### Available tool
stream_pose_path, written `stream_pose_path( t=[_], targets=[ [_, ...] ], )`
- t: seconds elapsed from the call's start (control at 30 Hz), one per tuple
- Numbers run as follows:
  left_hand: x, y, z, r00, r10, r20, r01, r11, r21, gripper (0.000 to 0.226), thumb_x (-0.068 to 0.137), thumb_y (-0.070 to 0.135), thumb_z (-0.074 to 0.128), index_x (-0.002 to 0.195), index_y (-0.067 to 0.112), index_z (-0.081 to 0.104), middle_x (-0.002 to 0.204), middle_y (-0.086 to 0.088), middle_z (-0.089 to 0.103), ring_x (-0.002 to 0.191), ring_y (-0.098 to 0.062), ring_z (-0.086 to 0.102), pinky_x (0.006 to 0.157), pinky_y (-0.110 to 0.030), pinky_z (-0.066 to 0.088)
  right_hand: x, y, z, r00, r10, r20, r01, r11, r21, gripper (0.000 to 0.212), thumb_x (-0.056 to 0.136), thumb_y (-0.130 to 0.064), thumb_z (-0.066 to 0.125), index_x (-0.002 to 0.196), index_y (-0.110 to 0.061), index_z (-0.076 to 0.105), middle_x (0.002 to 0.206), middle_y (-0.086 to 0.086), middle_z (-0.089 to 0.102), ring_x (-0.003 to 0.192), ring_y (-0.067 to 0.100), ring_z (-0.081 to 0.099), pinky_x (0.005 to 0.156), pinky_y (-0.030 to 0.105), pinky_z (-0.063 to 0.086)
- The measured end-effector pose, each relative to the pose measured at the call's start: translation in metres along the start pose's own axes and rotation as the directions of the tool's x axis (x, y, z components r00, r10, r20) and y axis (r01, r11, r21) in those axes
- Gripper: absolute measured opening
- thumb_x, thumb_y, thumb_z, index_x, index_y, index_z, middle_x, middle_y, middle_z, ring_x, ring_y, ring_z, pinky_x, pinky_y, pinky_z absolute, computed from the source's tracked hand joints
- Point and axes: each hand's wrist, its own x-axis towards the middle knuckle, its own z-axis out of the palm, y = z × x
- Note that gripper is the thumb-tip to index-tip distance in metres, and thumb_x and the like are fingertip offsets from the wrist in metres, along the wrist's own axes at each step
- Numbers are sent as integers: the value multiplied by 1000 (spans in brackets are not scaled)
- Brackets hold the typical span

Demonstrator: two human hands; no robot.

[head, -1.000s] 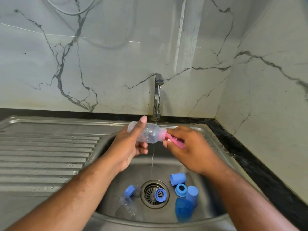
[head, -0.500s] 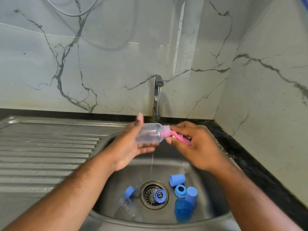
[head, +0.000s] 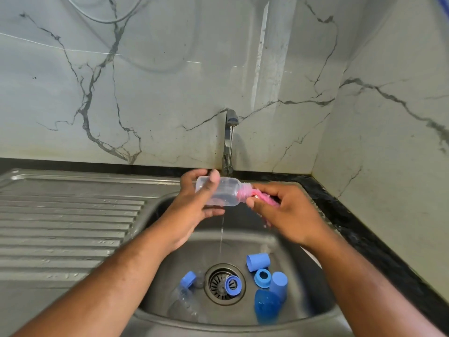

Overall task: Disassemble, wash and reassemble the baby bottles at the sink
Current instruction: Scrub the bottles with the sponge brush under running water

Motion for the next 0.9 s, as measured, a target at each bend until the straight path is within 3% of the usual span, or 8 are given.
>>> stream_pose_path(
  t=[0.1, 0.27, 0.4, 0.5, 0.6, 0.7, 0.8, 0.9],
  targets=[
    [0, 2, 2, 988, -155, -6, 154, 984, -87, 52, 89, 46, 66, 128, 12, 59, 115, -19, 71, 93, -27, 75, 77, -34, 60, -1, -1, 5, 996, -81, -27, 76, 987, -140, 28, 91, -25, 75, 118, -31, 74, 99, -13, 67, 86, 1, 62, 74, 14, 44],
    [4, 11, -6, 977, -115, -182, 104, 992, -69, 30, 95, 38, 65, 107, 11, 66, 83, -16, 75, 67, -25, 70, 57, -31, 53, -1, -7, -14, 938, -259, -232, 188, 939, -289, 29, 95, -21, 71, 122, -28, 73, 106, -8, 64, 93, 5, 61, 76, 23, 50],
    [0, 11, -1, 987, -105, -120, 108, 994, 12, 30, 97, 38, 63, 103, 9, 66, 77, -16, 74, 61, -24, 67, 51, -30, 49, -5, -16, -4, 870, -492, -30, 466, 842, -272, 34, 93, -6, 71, 125, -19, 73, 117, -4, 63, 104, 13, 63, 81, 19, 50],
    [-2, 13, 4, 994, -76, -78, 76, 997, 6, 28, 97, 36, 62, 101, 8, 65, 75, -15, 73, 60, -25, 66, 49, -30, 49, 0, -7, -2, 881, -468, -66, 434, 856, -280, 37, 91, 2, 70, 124, -16, 73, 115, -4, 63, 105, 12, 63, 86, 22, 51],
    [-1, 14, 8, 995, -59, -75, 56, 998, -41, 31, 97, 35, 60, 103, 4, 64, 74, -17, 71, 58, -25, 65, 48, -29, 49, 1, 1, -4, 931, -355, -91, 320, 908, -269, 34, 94, -5, 68, 123, -21, 74, 112, -9, 64, 101, 6, 62, 84, 17, 48],
    [0, 16, 10, 991, -58, -122, 52, 997, -56, 33, 97, 35, 62, 104, 3, 64, 72, -16, 71, 56, -24, 65, 48, -29, 49, -1, -2, 1, 938, -314, -148, 283, 938, -199, 32, 96, -8, 67, 123, -24, 74, 113, -11, 66, 103, 7, 64, 85, 23, 52],
    [0, 14, 8, 988, -58, -144, 57, 998, -8, 28, 98, 34, 62, 100, 6, 64, 71, -15, 71, 58, -25, 66, 49, -30, 51, -4, -13, 2, 896, -390, -212, 353, 916, -192, 32, 97, -5, 67, 124, -19, 73, 116, -7, 66, 104, 12, 65, 82, 25, 53],
    [1, 13, 7, 980, -110, -164, 102, 993, -54, 34, 99, 37, 60, 104, 4, 65, 71, -16, 70, 55, -22, 65, 46, -27, 50, -7, -21, 4, 838, -537, -103, 497, 827, -264, 34, 94, 1, 67, 122, -16, 74, 121, -3, 64, 110, 14, 63, 86, 28, 53]
  ],
)
